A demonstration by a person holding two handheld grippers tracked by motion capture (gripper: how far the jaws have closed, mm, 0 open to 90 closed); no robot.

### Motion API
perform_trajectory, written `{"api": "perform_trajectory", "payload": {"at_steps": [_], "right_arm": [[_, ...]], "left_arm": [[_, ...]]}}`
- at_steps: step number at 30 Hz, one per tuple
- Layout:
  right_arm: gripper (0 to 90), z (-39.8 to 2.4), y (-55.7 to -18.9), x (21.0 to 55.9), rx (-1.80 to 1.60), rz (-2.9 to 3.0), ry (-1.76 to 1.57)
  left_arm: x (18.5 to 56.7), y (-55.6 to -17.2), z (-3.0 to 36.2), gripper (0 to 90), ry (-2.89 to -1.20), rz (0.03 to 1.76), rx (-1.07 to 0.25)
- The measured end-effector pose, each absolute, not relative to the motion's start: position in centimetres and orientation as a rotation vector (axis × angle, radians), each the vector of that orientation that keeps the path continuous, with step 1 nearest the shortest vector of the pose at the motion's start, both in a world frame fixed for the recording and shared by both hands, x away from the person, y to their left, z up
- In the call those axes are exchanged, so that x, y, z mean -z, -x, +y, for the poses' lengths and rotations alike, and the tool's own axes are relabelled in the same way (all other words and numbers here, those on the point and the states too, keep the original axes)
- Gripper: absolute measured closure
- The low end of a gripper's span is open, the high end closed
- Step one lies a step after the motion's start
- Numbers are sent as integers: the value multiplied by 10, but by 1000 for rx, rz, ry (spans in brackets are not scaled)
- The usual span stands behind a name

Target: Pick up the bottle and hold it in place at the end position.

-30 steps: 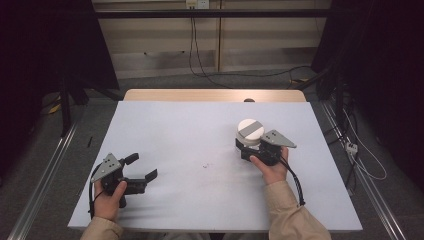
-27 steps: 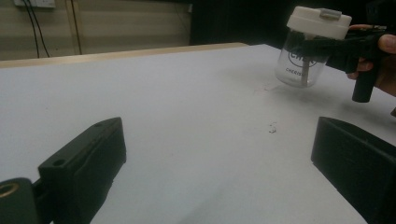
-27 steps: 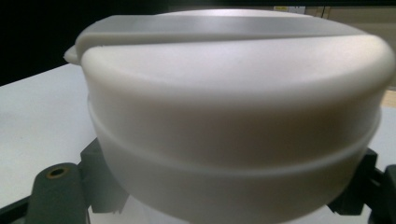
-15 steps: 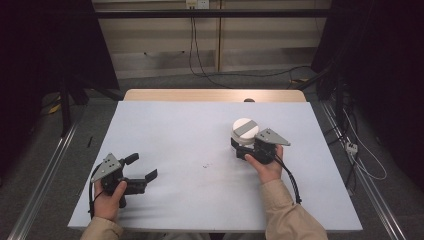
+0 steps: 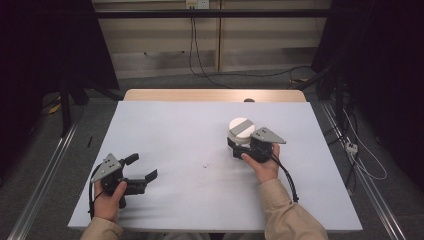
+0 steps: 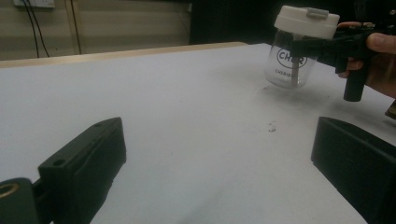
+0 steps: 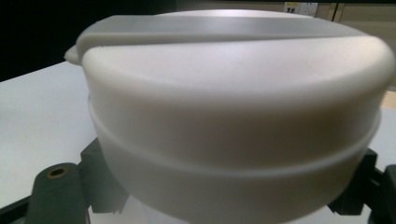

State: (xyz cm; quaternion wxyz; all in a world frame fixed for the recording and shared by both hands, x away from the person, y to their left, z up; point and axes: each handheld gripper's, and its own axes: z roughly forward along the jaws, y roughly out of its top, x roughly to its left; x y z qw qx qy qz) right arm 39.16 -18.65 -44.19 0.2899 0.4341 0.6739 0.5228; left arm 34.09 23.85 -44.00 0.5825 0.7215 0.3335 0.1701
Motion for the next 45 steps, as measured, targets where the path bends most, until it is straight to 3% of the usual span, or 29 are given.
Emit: {"api": "perform_trajectory", "payload": {"at_steps": [45], "right_arm": [[187, -154, -412, 445, -1437, 1835, -1130]], "left_arm": [[441, -339, 239, 28, -1688, 778, -393]]}}
